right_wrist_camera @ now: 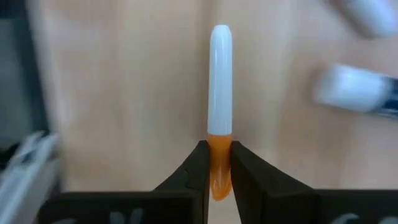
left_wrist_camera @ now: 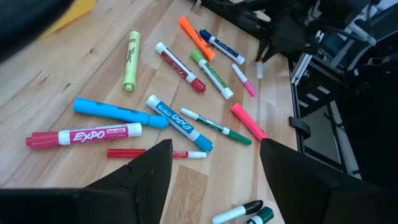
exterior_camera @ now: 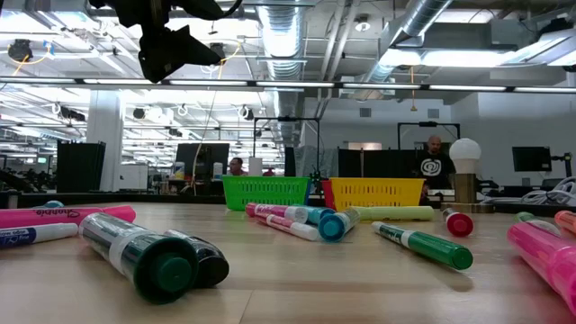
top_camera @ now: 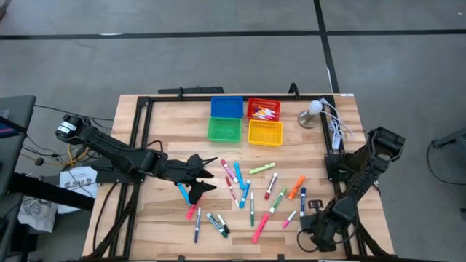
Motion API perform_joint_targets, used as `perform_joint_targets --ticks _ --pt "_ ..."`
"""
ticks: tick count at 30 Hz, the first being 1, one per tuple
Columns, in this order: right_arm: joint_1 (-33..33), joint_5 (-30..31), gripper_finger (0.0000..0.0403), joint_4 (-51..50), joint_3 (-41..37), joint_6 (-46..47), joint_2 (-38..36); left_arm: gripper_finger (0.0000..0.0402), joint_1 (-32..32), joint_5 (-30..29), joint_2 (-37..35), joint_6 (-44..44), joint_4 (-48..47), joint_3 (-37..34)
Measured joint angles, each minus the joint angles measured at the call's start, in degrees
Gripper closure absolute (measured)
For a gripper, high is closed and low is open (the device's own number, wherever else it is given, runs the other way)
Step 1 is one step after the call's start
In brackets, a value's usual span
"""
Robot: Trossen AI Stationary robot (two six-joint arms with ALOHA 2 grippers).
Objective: Pick & Place Markers
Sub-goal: Put the orange pen into the red basket
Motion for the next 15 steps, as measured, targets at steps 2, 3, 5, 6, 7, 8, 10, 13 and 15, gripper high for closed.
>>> perform_joint_targets --ticks 2,3,5,6,7,8,10,13,15 --pt "-0.03 -2.86 0.0371 -0.08 1.52 -2.09 -0.02 0.0160 0.00 0.00 0.00 0.00 0.00 0.00" --pt "-0.05 -4.34 0.0372 -0.25 2.26 -3.22 -0.02 0.0160 0.00 0.00 0.00 0.00 0.00 0.00" --pt "-0.06 -6.98 0.0373 -0.32 3.86 -5.21 -0.05 0.0160 0.00 0.00 0.00 0.00 0.00 0.00" --pt "-0.06 -8.04 0.0373 -0.29 4.63 -6.15 -0.10 0.0160 0.00 0.00 0.00 0.00 0.00 0.00" --pt "-0.06 -8.77 0.0371 -0.30 5.28 -6.73 -0.15 0.0160 0.01 0.00 0.00 0.00 0.00 0.00" --pt "-0.06 -9.24 0.0370 -0.34 5.82 -6.99 -0.15 0.0160 0.01 0.00 0.00 0.00 0.00 0.00" --pt "-0.45 -9.85 0.0367 -0.46 6.51 -7.06 -0.17 0.0160 0.02 0.00 0.00 0.00 0.00 0.00" --pt "-1.35 -10.60 0.0369 -0.66 6.73 -6.66 -0.47 0.0160 0.01 0.00 0.00 0.02 0.00 0.00" --pt "-2.32 -10.62 0.0372 -0.74 6.73 -6.62 -1.03 0.0160 0.02 0.00 0.00 0.02 0.01 0.00"
